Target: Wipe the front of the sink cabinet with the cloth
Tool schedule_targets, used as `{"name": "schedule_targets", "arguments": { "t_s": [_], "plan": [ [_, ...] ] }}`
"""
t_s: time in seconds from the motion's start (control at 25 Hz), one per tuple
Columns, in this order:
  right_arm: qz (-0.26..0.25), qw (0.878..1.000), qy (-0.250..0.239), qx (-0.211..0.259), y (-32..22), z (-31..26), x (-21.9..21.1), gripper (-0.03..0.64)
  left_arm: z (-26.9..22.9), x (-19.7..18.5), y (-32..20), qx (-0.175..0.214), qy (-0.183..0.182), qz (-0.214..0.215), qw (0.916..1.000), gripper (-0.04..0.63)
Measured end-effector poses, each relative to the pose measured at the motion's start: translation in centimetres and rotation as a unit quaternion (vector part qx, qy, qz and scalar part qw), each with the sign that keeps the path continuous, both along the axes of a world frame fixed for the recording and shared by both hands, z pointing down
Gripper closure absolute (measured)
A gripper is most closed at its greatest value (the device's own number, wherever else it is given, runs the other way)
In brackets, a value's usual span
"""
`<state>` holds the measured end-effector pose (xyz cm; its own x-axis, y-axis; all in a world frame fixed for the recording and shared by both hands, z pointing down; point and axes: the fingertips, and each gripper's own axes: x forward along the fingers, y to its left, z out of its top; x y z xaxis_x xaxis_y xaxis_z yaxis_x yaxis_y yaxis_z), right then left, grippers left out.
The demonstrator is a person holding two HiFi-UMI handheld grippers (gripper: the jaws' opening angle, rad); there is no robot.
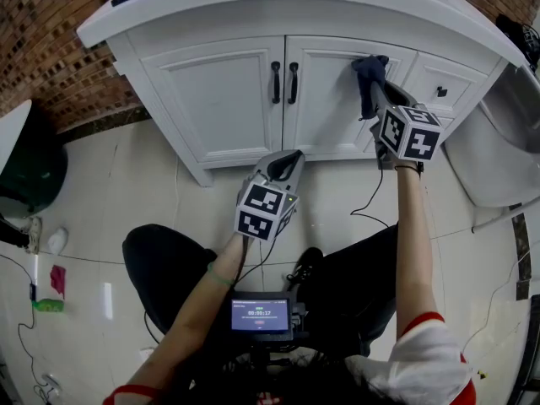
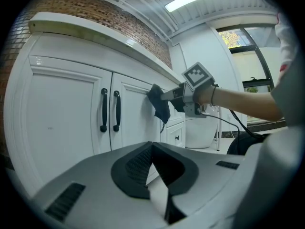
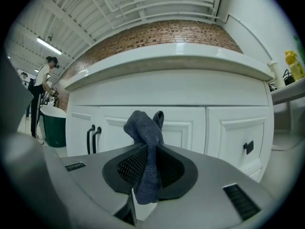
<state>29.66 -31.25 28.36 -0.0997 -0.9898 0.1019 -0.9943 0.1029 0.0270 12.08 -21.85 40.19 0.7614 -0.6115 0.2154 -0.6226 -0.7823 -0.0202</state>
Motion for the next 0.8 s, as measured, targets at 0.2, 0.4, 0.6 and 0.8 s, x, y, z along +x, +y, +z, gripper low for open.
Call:
{"name": "schedule_targets", "arguments": {
  "t_s": [0.2,0.4,0.6,0.8],
  "plan": [
    [0.004,0.997,-0.007,-0.080,-0.6,8.1,-0.2,0.555,0.6,-0.3,-0.5,-0.006,-0.002,-0.005,1.0000,0.575],
    [0.008,0.985,-0.032,-0.169,-0.9,16.9,-0.5,0.555,1.4,-0.4,-0.8,-0.012,-0.005,-0.004,0.9999,0.575],
    [0.010,0.967,-0.046,-0.249,-0.9,24.8,-1.3,0.555,2.5,-0.7,-1.0,-0.023,-0.008,-0.007,0.9997,0.575],
    [0.019,0.950,-0.048,-0.307,-0.9,31.1,-2.2,0.555,3.5,-1.5,-1.5,-0.030,-0.012,-0.011,0.9994,0.575]
  ]
}}
